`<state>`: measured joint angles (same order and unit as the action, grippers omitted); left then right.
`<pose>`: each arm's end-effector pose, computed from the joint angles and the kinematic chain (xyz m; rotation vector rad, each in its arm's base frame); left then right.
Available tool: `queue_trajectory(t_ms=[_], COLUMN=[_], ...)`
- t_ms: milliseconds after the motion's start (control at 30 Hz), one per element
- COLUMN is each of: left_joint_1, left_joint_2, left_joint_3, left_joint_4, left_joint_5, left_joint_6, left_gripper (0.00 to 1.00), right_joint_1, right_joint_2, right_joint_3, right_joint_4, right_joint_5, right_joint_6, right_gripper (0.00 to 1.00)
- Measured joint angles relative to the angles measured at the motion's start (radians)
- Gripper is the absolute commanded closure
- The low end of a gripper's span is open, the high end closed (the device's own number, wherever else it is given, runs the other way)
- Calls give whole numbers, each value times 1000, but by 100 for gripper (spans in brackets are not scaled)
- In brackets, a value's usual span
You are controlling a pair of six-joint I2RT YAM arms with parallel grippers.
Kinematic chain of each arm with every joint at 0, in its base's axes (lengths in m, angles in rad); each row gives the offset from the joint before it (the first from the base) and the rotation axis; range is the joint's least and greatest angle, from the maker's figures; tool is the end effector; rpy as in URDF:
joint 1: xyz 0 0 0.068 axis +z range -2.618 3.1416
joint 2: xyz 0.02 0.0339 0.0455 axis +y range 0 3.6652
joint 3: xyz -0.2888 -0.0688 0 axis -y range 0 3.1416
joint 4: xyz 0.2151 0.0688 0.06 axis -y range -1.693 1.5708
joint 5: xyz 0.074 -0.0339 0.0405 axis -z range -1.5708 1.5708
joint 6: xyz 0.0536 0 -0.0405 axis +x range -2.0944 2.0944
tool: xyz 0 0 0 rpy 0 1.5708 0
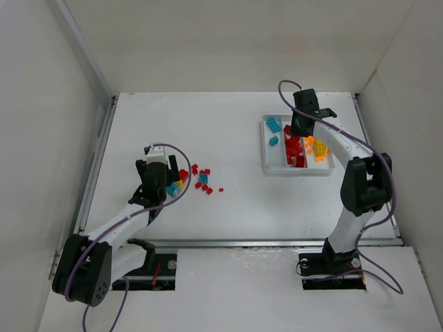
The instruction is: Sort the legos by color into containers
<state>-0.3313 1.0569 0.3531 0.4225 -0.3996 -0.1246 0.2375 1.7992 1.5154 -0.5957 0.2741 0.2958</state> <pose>0.1953 -0.0451 0.2373 -0.0874 1.8276 0.0494 0.3813 0.0774 0.2954 0.1895 2.4009 -0.0918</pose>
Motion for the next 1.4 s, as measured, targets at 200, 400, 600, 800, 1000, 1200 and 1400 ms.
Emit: queue_trajectory(t_ms=[200, 400, 600, 800, 1000, 1200, 1400], left_joint_1=[0, -2, -10, -15, -42, -103, -172], left_joint_2=[-8, -6, 101, 291, 470, 575, 623], left_joint_3=[-6, -5, 108, 354, 560, 676, 726], left_joint_4=[0, -1, -39, -254, -529, -767, -914], left_joint_5=[14, 94, 385, 750, 959, 1027, 1026], left_joint_6=[-4, 79, 396, 856, 1170, 1392, 1584], left_gripper=[25, 21, 20, 24, 28, 33, 40], right_joint_1=[-48, -57, -57, -57, -57, -56, -12], right_joint_2=[60, 93, 92, 92, 92, 67, -57], right_joint_3=[-8, -8, -11, -11, -11, -11, -35], right_joint_4=[-4, -4, -3, -5, -11, -43, -58], right_joint_5=[2, -32, -84, -124, -148, -214, -255], right_joint_6=[22, 31, 9, -36, -72, -83, -99], right_gripper=[77, 53, 29, 25, 26, 26, 28])
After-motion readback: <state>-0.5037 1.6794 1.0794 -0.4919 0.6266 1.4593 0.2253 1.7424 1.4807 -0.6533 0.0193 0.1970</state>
